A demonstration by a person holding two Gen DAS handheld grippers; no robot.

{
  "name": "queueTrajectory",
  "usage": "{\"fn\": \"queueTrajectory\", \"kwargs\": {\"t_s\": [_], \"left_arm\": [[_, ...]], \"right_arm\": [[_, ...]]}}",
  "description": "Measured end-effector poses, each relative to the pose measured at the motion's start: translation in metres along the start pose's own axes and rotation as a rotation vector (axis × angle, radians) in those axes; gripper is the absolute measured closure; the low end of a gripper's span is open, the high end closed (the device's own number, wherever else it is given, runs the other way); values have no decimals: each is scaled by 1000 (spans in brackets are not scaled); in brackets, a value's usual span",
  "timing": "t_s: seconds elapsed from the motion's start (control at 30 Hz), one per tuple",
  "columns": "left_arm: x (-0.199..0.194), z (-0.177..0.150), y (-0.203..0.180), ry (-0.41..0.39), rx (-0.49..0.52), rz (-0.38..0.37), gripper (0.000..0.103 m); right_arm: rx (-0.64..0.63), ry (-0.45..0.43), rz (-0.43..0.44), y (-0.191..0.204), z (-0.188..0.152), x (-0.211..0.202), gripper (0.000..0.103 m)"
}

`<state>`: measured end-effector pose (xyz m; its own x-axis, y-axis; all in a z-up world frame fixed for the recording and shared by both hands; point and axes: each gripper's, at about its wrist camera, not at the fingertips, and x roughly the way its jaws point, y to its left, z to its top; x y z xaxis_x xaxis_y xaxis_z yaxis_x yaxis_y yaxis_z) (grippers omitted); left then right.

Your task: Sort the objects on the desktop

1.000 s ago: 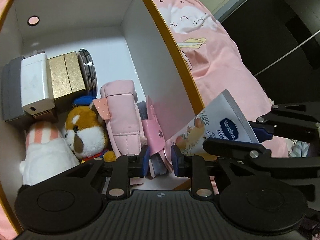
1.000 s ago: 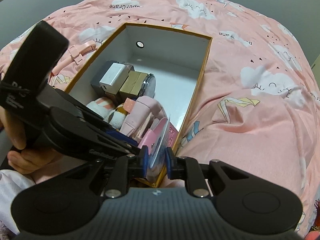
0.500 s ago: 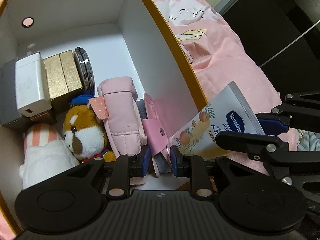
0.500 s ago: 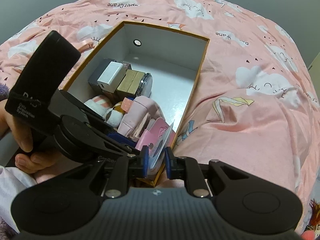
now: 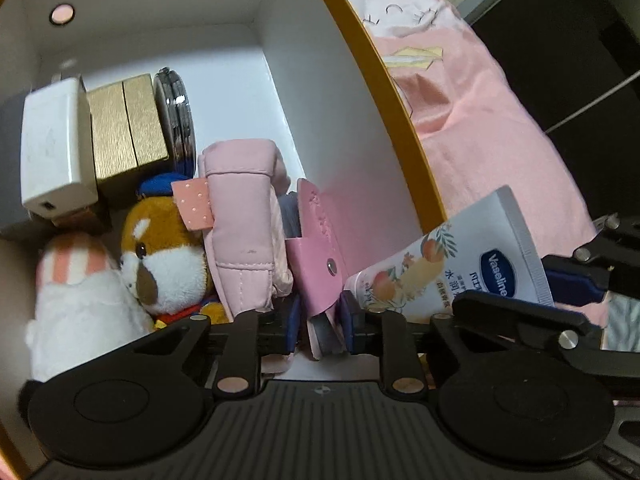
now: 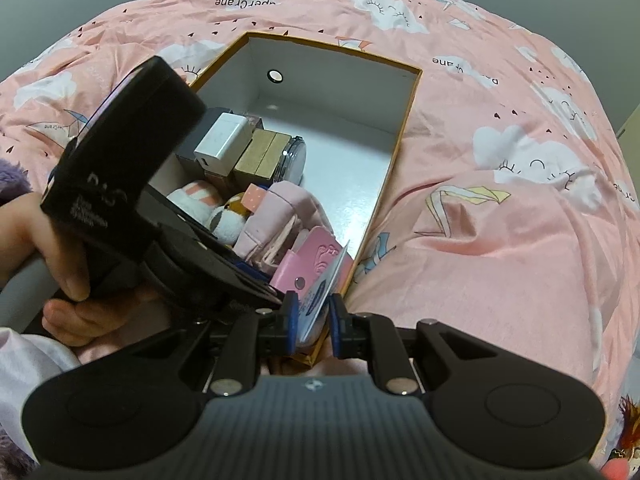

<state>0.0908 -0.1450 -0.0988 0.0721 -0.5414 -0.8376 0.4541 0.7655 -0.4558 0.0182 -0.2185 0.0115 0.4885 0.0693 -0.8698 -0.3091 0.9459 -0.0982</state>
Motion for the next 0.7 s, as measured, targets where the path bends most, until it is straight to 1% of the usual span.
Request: {"fn": "queueTrajectory", "kwargs": {"t_s": [0.07, 0.13, 0.23, 0.3, 0.43, 0.53, 0.6, 0.7], "left_arm": [[-4, -2, 0, -20, 3, -1, 82], [-9, -4, -5, -32, 21, 16, 83], [-22, -7, -16, -22, 59, 84, 83], [-30, -8, -18, -24, 66, 105, 83], [-45, -11, -21, -28, 90, 129, 83], [-46, -13, -21, -30, 89, 107, 83], [-42, -11, -19, -34, 94, 80, 82], [-34, -10, -12, -41, 86, 43, 82]], "right_arm": [[1, -7, 2, 1, 0, -2, 87], [-16, -18, -8, 5, 0, -5, 88], [-89, -39, -55, 17, 1, -10, 91], [-125, -52, -82, 23, 1, -12, 91], [-188, -36, -108, 29, 2, -4, 92], [-213, 11, -74, 30, 1, 9, 93], [-209, 37, -70, 28, 1, 20, 93], [-148, 65, -25, 17, 5, 33, 93]]}}
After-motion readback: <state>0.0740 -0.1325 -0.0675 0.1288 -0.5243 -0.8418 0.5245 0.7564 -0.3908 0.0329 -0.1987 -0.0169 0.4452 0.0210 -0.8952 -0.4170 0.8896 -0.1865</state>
